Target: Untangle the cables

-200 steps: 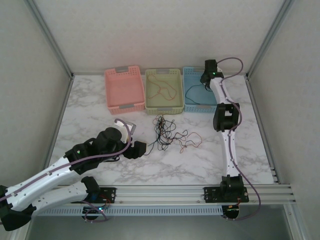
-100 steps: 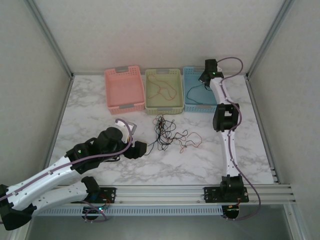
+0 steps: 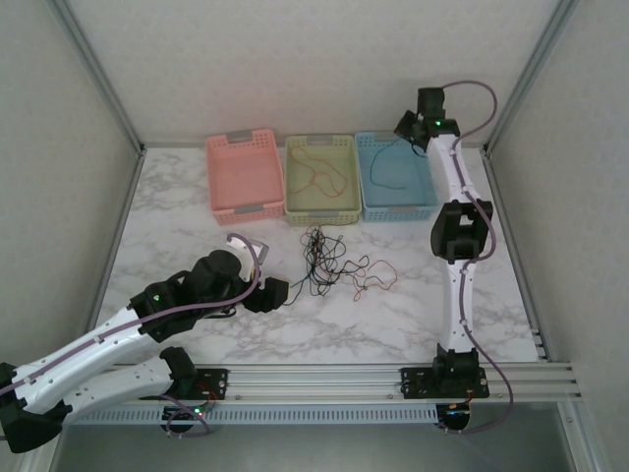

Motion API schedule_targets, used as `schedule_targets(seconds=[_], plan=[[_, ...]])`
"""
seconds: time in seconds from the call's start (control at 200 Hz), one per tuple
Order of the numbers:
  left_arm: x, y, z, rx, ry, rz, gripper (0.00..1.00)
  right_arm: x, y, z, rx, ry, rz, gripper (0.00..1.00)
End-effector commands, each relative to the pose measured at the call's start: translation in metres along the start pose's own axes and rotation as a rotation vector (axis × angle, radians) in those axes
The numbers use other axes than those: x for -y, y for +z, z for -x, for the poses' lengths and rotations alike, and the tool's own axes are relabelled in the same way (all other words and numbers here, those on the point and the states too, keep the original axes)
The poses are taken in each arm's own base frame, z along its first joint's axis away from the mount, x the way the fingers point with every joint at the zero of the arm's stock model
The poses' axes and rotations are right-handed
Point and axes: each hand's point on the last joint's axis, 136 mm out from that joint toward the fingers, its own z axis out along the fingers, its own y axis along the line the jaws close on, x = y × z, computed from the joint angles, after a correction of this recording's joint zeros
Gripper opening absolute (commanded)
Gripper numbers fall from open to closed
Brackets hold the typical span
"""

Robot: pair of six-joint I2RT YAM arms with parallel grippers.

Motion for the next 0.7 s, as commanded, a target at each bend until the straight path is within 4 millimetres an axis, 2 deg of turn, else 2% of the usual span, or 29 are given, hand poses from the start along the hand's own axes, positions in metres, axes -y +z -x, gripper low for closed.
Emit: schedule_targets(seconds=[0.0,0.18,0.32,0.415,0.551,0.696], plan=[[0.013,-0.011,0.025,0.063,0.029,-0.026,0.83,-0.029,-0.032,0.012,0.009,-0.075,0.113,0.00],[0.029,-0.001,0.049,0.074,0.072,-0.038,0.83,-0.043,-0.066,0.016,0.022,-0.107,0.180,0.00],[0.050,0.021,0.066,0.066,0.091,-0.082,0.82,-0.070,-0.093,-0.002,-0.037,-0.136,0.320,0.00],[0.060,0.035,0.073,0.049,0.098,-0.098,0.82,-0.076,-0.108,-0.016,-0.088,-0.160,0.351,0.00],[0.067,0.047,0.072,0.023,0.085,-0.121,0.81,-0.068,-0.113,-0.041,-0.224,-0.125,0.343,0.00],[0.061,0.048,0.061,0.013,0.059,-0.116,0.81,-0.040,-0.096,-0.063,-0.364,0.001,0.251,0.00]])
